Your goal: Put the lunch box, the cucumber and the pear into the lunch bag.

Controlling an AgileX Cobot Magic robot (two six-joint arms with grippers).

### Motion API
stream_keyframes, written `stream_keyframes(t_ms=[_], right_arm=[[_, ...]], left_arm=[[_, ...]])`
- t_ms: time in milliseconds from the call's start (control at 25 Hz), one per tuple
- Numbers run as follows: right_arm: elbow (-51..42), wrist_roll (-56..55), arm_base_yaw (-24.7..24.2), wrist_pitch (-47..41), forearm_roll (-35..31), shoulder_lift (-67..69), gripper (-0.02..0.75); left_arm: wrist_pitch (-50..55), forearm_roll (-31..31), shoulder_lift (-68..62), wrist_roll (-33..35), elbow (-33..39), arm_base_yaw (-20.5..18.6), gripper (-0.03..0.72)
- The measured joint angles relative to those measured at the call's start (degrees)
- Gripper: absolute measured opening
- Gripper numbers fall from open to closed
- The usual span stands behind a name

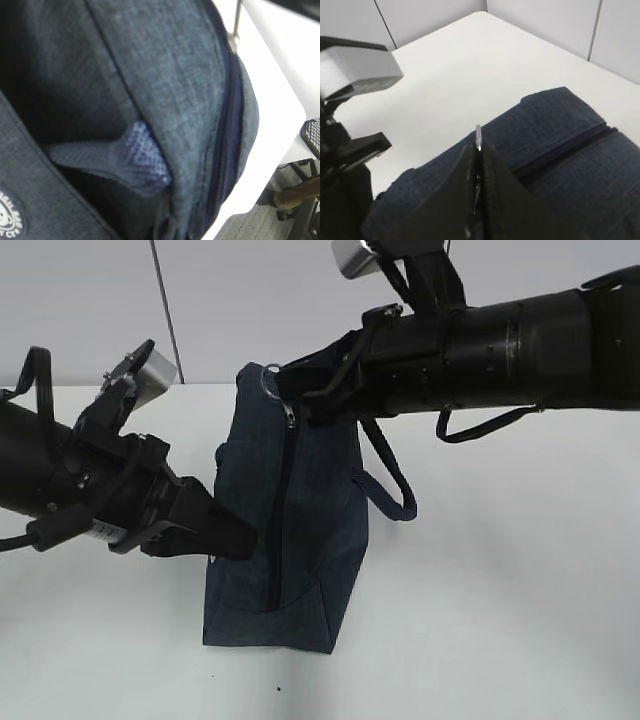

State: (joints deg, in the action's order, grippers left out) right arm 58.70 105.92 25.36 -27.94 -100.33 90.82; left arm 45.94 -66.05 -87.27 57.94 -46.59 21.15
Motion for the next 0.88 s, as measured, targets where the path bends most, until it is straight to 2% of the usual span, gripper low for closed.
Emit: stream_keyframes(t_ms=[520, 880], right_arm=[[5.9, -0.1, -6.5, -6.2, -1.0, 9.1, 0.006], [14.7, -1.1, -7.1, -6.8, -1.1, 16.2, 0.006]], left_arm=[[1.0, 1.1, 0.0, 0.0, 0.0, 0.0, -0.01], [2.2, 1.5, 0.0, 0.0, 0.0, 0.0, -0.01]])
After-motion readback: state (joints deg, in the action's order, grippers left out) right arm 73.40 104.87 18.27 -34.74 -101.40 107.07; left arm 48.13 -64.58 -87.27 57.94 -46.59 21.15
